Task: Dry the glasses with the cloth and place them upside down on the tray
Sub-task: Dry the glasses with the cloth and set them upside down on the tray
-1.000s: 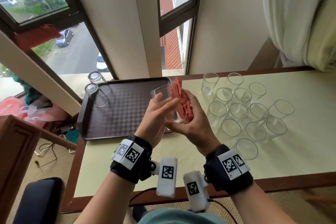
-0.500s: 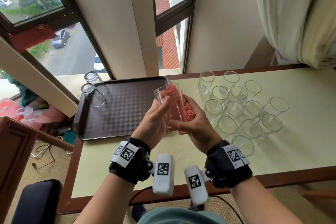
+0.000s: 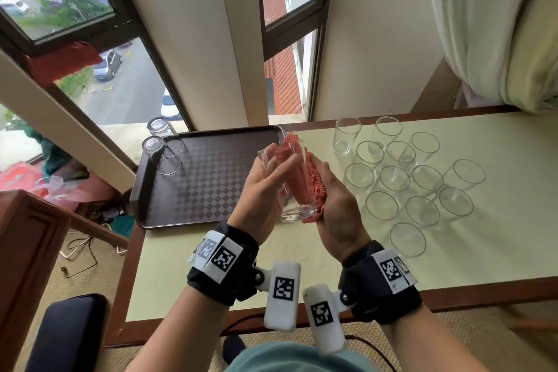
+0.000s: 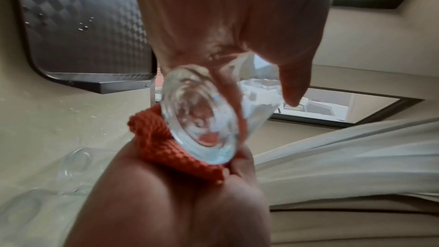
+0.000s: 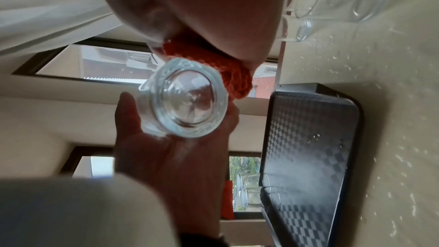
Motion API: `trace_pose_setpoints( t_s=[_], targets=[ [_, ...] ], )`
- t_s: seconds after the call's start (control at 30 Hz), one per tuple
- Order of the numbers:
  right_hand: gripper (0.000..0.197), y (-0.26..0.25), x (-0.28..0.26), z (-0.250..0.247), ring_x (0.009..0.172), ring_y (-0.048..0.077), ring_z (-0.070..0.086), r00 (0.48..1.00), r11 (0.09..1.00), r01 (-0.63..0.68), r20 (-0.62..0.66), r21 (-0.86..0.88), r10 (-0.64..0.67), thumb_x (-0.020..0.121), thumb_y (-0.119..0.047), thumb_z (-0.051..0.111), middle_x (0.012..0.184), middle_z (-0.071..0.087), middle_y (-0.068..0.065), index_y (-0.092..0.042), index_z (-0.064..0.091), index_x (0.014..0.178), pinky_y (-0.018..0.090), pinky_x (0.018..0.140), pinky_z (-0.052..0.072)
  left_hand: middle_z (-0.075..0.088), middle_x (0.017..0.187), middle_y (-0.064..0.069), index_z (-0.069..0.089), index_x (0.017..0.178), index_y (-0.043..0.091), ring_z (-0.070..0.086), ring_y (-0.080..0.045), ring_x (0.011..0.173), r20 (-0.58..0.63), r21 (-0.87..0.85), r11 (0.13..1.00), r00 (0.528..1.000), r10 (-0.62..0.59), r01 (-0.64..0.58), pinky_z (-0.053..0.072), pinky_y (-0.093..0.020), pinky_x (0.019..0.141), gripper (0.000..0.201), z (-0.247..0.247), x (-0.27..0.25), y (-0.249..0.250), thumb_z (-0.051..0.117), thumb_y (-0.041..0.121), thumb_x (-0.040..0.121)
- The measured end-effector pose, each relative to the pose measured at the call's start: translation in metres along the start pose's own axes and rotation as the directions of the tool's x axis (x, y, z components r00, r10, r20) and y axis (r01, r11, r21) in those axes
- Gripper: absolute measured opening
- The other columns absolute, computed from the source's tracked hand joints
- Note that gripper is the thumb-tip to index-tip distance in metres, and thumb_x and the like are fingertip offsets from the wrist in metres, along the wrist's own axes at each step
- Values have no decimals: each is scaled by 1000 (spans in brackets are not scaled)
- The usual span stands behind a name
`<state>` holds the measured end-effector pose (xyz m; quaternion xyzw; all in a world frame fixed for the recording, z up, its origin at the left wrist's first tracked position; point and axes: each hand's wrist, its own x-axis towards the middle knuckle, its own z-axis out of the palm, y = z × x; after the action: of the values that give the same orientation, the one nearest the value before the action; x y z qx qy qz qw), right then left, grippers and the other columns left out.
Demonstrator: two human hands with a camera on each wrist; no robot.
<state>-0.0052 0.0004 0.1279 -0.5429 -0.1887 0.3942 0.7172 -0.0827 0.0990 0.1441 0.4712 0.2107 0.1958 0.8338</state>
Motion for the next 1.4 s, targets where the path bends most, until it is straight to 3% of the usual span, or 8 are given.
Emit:
trace_pose_setpoints(
  t_s=[0.23, 0.37, 0.5, 0.7, 0.87, 1.0, 1.2, 1.4],
  targets=[
    [43, 1, 3, 6, 129, 22, 57, 999, 996, 5, 40, 94, -9, 109, -28, 29, 140, 60, 6, -18, 50, 146, 46, 107, 45, 62, 130, -8, 27, 147, 11, 64, -20, 118, -65, 53, 998, 997, 37, -33, 56, -38, 96, 103, -7, 1, 2, 80, 55, 70],
    [49, 4, 5, 5, 131, 13, 53, 994, 990, 110, -17, -91, -112, 100, -29, 38, 143, 56, -7, -29, 42, 150, 36, 109, 45, 61, 129, 0, 23, 152, 12, 64, -7, 114, -158, 80, 993, 983, 95, -83, 47, -29, 107, 77, -10, 1, -2, 52, 43, 87],
    [43, 7, 3, 8, 128, 13, 55, 988, 975, 154, 23, -158, -152, 108, -18, 33, 142, 54, -6, -38, 37, 146, 19, 92, 51, 64, 127, -3, 32, 144, 14, 69, -10, 107, -107, 133, 988, 990, 92, -77, 56, -23, 83, 66, -6, 0, -3, 51, 42, 87],
    [45, 4, 11, 4, 132, 19, 55, 997, 997, 59, 57, -41, -57, 108, -16, 28, 144, 56, 6, -18, 42, 150, 42, 111, 44, 66, 115, -9, 47, 138, 2, 67, -14, 103, -85, 160, 984, 992, 95, -81, 56, -28, 86, 57, 0, 0, -1, 60, 35, 94],
    [46, -5, 16, -2, 134, 26, 53, 992, 999, -3, 122, 53, -4, 109, -21, 23, 143, 57, 11, -14, 43, 149, 49, 113, 39, 50, 143, -24, 40, 147, 11, 52, -37, 131, -33, 111, 993, 999, 42, -39, 45, -53, 108, 75, -1, -2, -2, 55, 53, 87],
    [43, -2, 17, -5, 127, 18, 57, 998, 993, 68, 15, -98, -67, 109, -19, 32, 140, 59, 6, -15, 41, 151, 29, 99, 51, 58, 135, -3, 29, 150, 12, 58, -18, 128, -181, 130, 985, 975, 132, -110, 46, -36, 110, 68, 4, 4, 1, 54, 38, 93],
    [43, -4, 10, -5, 116, 4, 61, 995, 982, 99, 23, -158, -97, 109, -15, 30, 132, 60, -2, -18, 38, 152, 15, 87, 50, 64, 122, 2, 43, 122, 30, 68, -6, 108, -78, 141, 984, 990, 116, -104, 55, -16, 76, 22, 13, 5, 1, 46, 33, 100],
    [52, -8, 9, -11, 136, 19, 50, 996, 998, 48, 71, 49, -51, 102, -25, 34, 148, 52, 5, -13, 36, 153, 41, 114, 39, 64, 128, -8, 50, 136, 13, 65, -17, 112, -45, 148, 986, 995, 90, -82, 54, -31, 91, 50, 15, 5, -4, 52, 41, 94]
  ],
)
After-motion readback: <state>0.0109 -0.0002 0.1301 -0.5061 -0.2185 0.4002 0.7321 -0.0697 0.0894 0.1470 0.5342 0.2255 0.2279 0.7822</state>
